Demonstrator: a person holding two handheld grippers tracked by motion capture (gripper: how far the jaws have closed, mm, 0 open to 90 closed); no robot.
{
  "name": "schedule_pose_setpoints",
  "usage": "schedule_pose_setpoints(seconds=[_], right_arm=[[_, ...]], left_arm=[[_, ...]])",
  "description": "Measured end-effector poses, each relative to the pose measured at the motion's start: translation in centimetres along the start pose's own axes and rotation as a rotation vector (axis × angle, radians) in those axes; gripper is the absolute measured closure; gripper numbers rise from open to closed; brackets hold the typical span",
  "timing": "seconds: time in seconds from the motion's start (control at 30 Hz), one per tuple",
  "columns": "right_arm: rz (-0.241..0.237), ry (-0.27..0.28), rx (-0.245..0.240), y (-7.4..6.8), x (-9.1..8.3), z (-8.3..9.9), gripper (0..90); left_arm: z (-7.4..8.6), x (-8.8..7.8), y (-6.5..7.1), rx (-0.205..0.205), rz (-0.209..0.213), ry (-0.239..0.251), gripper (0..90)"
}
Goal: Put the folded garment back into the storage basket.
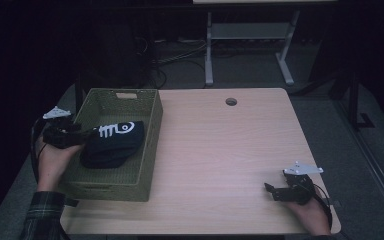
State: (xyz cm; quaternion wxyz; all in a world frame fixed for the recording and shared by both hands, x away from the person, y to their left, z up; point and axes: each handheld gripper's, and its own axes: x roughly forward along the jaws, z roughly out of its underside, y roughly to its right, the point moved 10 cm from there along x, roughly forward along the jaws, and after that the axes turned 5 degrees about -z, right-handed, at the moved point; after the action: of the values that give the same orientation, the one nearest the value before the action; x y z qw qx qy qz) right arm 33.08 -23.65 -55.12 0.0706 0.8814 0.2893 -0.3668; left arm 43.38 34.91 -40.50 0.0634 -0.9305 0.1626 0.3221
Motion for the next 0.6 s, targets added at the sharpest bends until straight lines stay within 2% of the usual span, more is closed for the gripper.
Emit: schedule_pose_setpoints(seconds=[0.03,0.27,0.3,0.33,0.6], right_arm=[[0.000,0.000,0.000,0.0,0.0,0.0,12.8],[0.000,0.000,0.000,0.0,0.0,0.0,12.8],[0.000,0.000,0.000,0.0,0.0,0.0,12.8],[0.000,0.000,0.001,0.0,0.0,0.0,12.8],[0.000,0.001,-0.002,0.0,0.0,0.0,12.8]], left_arm=[[-0.4,-0.1,0.9,0.011,0.017,0.009,21.7],[-2.1,-0.6,5.1,0.045,0.096,0.054,21.5],[-2.1,-0.6,5.1,0.045,0.096,0.054,21.6],[-2.5,-0.6,6.4,0.051,0.117,0.061,21.5],[-3.9,0.0,11.7,0.091,0.208,0.078,21.5]])
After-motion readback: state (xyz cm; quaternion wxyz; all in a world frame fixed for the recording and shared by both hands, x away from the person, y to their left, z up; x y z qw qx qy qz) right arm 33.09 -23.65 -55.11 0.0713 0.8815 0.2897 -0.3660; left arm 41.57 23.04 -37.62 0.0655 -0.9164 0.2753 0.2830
